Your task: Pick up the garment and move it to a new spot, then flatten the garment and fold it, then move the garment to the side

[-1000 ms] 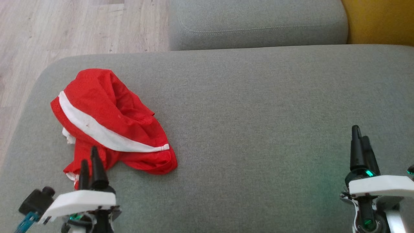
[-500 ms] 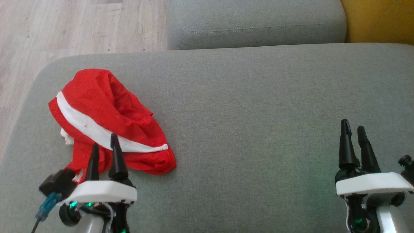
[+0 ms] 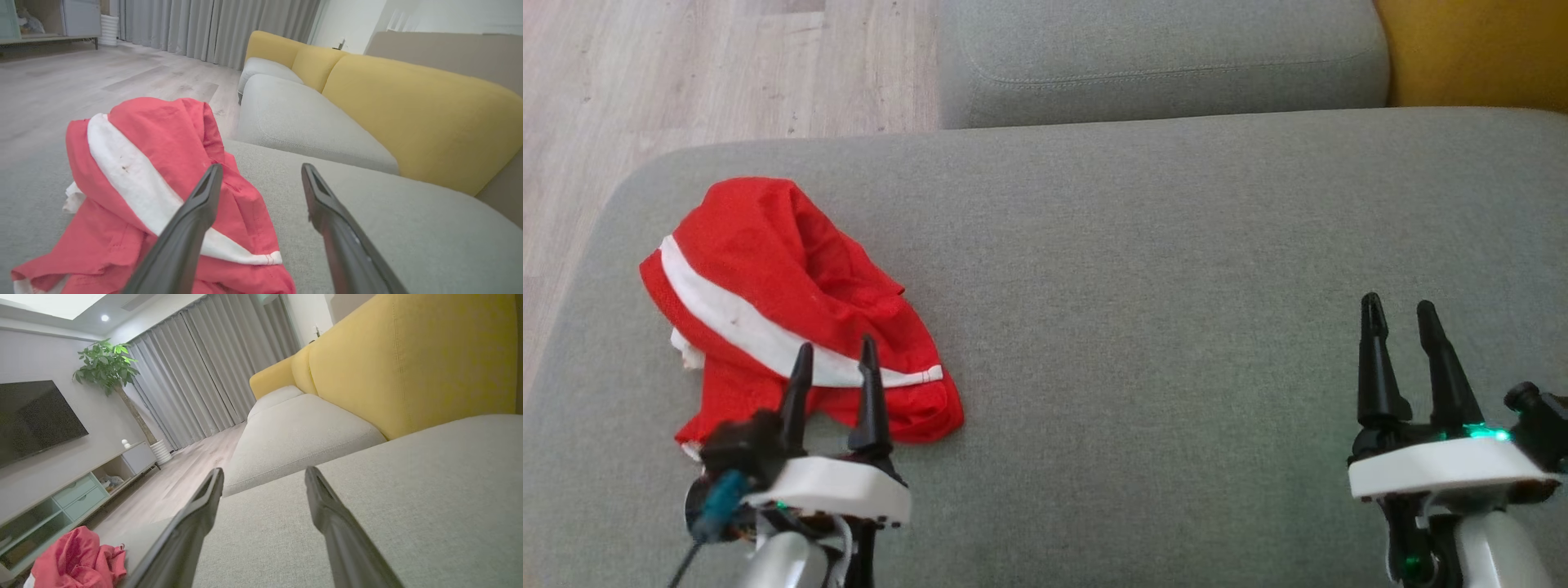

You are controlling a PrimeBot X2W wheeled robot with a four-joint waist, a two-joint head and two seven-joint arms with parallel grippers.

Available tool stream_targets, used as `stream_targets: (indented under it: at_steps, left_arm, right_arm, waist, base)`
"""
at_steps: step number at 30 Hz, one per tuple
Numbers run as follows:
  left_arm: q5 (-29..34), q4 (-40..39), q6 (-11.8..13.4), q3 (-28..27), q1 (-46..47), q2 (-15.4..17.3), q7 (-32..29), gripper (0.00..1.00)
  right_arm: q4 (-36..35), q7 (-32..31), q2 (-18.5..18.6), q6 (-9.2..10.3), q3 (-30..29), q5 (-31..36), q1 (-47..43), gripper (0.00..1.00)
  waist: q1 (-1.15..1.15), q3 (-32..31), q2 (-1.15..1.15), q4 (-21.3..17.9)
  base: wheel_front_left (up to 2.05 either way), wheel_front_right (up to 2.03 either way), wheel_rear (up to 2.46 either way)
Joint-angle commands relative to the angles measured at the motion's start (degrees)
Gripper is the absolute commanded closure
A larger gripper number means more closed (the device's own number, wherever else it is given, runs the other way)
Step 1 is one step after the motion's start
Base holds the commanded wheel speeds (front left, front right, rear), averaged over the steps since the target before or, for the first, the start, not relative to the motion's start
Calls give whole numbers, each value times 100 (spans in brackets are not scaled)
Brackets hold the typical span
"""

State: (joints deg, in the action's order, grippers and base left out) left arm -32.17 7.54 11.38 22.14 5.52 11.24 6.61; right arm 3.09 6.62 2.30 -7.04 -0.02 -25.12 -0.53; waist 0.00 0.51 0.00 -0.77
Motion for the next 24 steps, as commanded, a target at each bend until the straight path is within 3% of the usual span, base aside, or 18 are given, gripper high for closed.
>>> stream_targets:
  at_steps: [1,16,22,24]
  left_arm:
    - [246,-150,75,-13,393,150,82,0]
    - [1292,220,664,848,738,467,320,0]
    - [1375,104,761,1029,803,474,421,0]
    - [1322,27,744,1020,771,461,455,0]
  right_arm:
    - [-275,84,43,-29,121,250,173,0]
    - [-313,321,48,-34,272,1623,130,0]
    - [-421,422,50,-36,291,2026,123,0]
    - [-397,456,50,-37,222,1821,89,0]
  waist:
    - [0,-2,0,3]
    - [0,-30,0,56]
    - [0,1,0,58]
    - [0,12,0,55]
  base:
    - [0,0,0]
    - [0,0,0]
    - [0,0,0]
    - [0,0,0]
